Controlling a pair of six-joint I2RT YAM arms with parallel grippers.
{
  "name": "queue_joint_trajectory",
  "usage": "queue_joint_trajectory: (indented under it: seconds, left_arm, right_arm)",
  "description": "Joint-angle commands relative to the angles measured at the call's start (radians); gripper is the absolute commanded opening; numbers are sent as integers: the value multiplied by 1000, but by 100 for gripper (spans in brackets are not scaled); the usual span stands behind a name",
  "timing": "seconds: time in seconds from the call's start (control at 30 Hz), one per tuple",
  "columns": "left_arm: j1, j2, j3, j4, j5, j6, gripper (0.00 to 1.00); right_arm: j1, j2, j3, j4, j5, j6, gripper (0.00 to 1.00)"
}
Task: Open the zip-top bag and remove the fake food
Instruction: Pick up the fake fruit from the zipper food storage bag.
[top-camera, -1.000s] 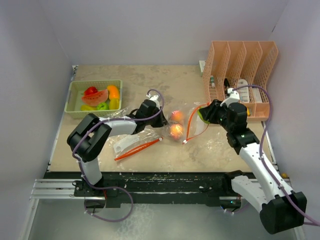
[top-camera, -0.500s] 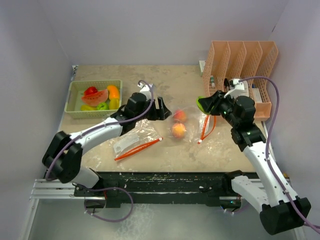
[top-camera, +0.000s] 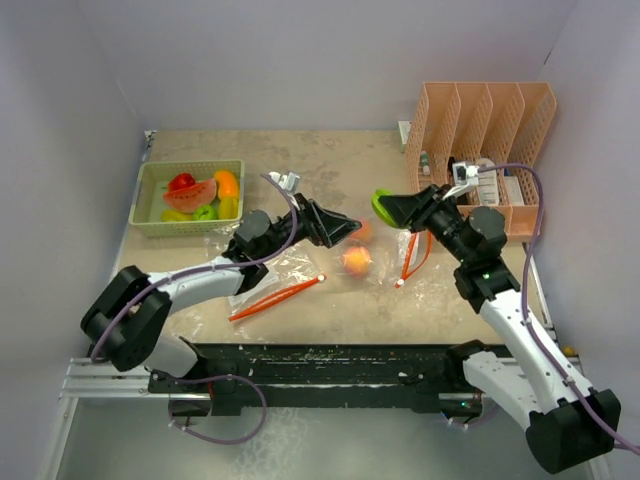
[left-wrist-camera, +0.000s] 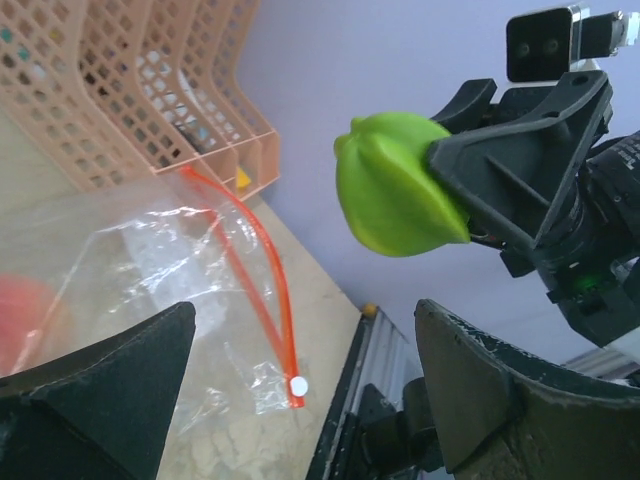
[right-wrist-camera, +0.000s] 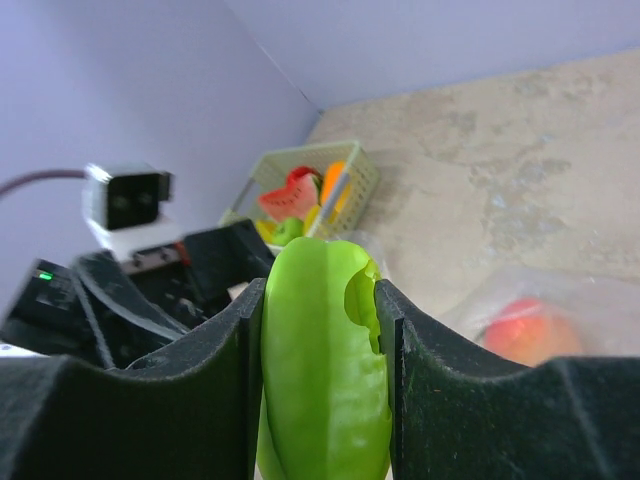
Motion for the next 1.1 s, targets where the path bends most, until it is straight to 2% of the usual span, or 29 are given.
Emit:
queue_joint_trajectory:
  seconds: [0.0,0.07,0.23,0.37,1.07]
  left_arm:
    - [-16,60,-6,384,32,-124,95]
    - [-16,99,2,462,48,-160,99]
    - [-16,191,10,695,72,-264,99]
    - [-17,240,33,772,88,-303,99]
    - [-57,284,159,670,120,-265,99]
  right_arm:
    - [3,-44,5,186,-55,59,22]
    - [2,-39,0,217,-83,79,23]
    - [3,-39,-18,236,-90,97,24]
    - [4,-33,-16,250,-103,108,24]
    - [6,-28,-38,264,-116,131,24]
